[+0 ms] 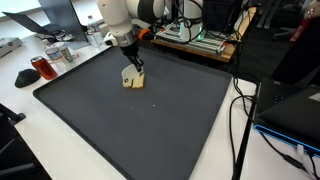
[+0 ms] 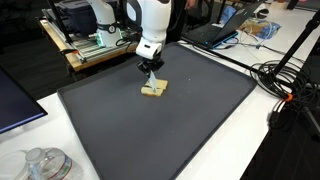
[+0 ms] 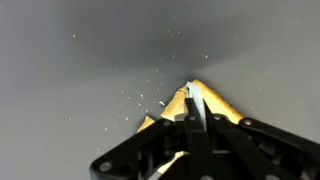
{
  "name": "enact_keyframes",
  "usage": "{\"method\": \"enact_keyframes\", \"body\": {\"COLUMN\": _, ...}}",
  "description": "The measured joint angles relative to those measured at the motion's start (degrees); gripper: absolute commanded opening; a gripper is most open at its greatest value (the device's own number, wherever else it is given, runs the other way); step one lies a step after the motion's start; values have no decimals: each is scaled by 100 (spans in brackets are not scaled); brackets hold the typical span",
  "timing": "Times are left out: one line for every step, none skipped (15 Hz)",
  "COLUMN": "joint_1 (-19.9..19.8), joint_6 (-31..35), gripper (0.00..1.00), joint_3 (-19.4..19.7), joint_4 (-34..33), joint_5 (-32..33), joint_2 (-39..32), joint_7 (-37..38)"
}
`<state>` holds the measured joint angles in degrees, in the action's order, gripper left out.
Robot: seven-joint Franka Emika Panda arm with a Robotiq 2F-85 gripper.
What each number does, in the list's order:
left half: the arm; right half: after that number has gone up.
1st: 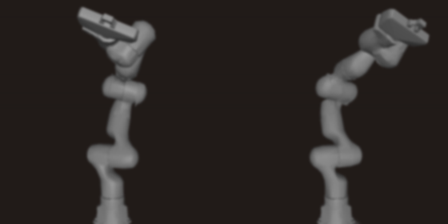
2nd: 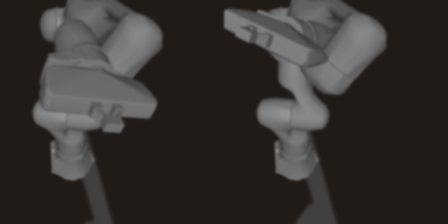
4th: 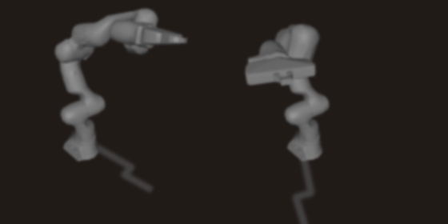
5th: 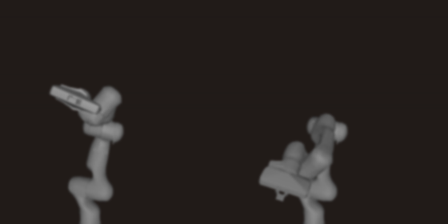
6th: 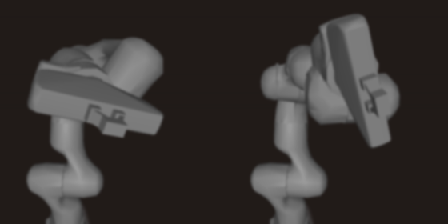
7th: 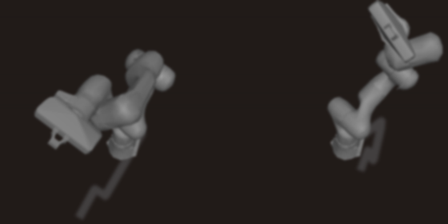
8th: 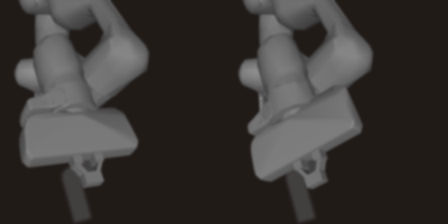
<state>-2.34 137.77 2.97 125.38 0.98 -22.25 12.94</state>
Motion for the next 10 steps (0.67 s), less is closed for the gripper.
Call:
{"method": "enact_keyframes", "body": {"joint_1": -1, "joint_6": -1, "gripper": 1, "joint_3": 0, "joint_4": -4, "joint_5": -15, "joint_2": -6, "joint_7": -5}}
{"method": "enact_keyframes", "body": {"joint_1": -2, "joint_6": -5, "gripper": 1, "joint_3": 0, "joint_4": -10, "joint_5": -30, "joint_2": -12, "joint_7": -22}}
{"method": "enact_keyframes", "body": {"joint_1": -3, "joint_6": -15, "gripper": 1, "joint_3": 0, "joint_4": -20, "joint_5": -38, "joint_2": -19, "joint_7": -35}}
{"method": "enact_keyframes", "body": {"joint_1": -5, "joint_6": -38, "gripper": 1, "joint_3": 0, "joint_4": -39, "joint_5": -50, "joint_2": -31, "joint_7": -59}}
{"method": "enact_keyframes", "body": {"joint_1": -6, "joint_6": -76, "gripper": 1, "joint_3": 0, "joint_4": -74, "joint_5": -58, "joint_2": -51, "joint_7": -95}}
{"method": "enact_keyframes", "body": {"joint_1": -8, "joint_6": -134, "gripper": 1, "joint_3": 0, "joint_4": -122, "joint_5": -69, "joint_2": -77, "joint_7": -136}}
{"method": "enact_keyframes", "body": {"joint_1": -10, "joint_6": -200, "gripper": 1, "joint_3": 0, "joint_4": -173, "joint_5": -72, "joint_2": -106, "joint_7": -179}}
{"method": "enact_keyframes", "body": {"joint_1": -11, "joint_6": -278, "gripper": 1, "joint_3": 0, "joint_4": -238, "joint_5": -72, "joint_2": -141, "joint_7": -218}}
{"method": "enact_keyframes", "body": {"joint_1": -12, "joint_6": -369, "gripper": 1, "joint_3": 0, "joint_4": -309, "joint_5": -72, "joint_2": -182, "joint_7": -254}}
{"method": "enact_keyframes", "body": {"joint_1": -11, "joint_6": -454, "gripper": 1, "joint_3": 0, "joint_4": -382, "joint_5": -72, "joint_2": -221, "joint_7": -285}}
